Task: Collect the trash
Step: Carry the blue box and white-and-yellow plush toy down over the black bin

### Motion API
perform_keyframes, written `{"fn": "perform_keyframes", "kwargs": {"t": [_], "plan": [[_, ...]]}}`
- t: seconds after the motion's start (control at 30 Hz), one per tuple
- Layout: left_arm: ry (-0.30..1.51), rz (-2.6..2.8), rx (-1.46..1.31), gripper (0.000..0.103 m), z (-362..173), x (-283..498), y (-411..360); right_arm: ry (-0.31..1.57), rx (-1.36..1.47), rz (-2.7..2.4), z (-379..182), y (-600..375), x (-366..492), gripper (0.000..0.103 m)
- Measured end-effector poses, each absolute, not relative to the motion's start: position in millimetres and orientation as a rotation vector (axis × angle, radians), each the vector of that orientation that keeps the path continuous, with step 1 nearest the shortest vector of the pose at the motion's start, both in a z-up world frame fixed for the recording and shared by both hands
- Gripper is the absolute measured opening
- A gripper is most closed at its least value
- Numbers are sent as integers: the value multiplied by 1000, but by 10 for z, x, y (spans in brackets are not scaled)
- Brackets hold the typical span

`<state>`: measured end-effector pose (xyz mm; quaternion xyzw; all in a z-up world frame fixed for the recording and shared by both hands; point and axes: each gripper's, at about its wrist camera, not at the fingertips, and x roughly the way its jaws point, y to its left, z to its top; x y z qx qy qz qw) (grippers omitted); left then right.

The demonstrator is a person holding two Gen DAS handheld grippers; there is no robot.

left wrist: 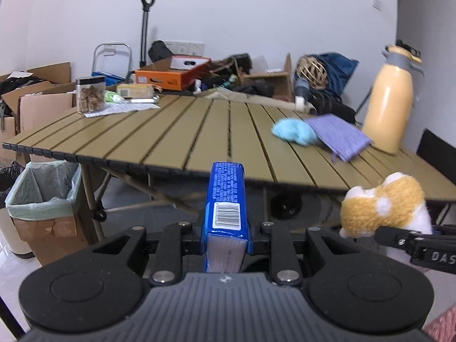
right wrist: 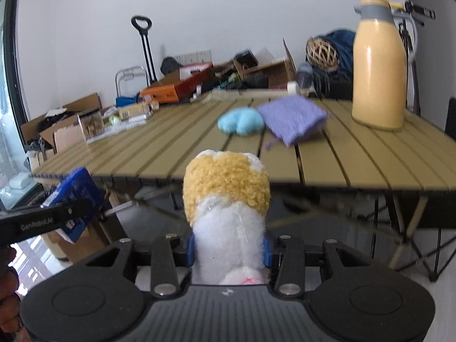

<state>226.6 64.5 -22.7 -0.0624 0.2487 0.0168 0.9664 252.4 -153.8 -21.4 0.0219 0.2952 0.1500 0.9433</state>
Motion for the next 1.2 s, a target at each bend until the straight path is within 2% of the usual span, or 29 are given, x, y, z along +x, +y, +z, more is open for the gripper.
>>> {"fn": "perform_keyframes", "kwargs": {"t": [0.57,0.9,1.2], "plan": [[649,-51,-17,24,-672,2000,213,787,74,316,-938,-1830,2156,41],[802,-76,13,24,-1016,2049,138,883,97,302,-1346,-1960,2130,41],[929,-81,19,24,-1295,2149,158,919,126,247,-1484,-2108,2198,41]]}}
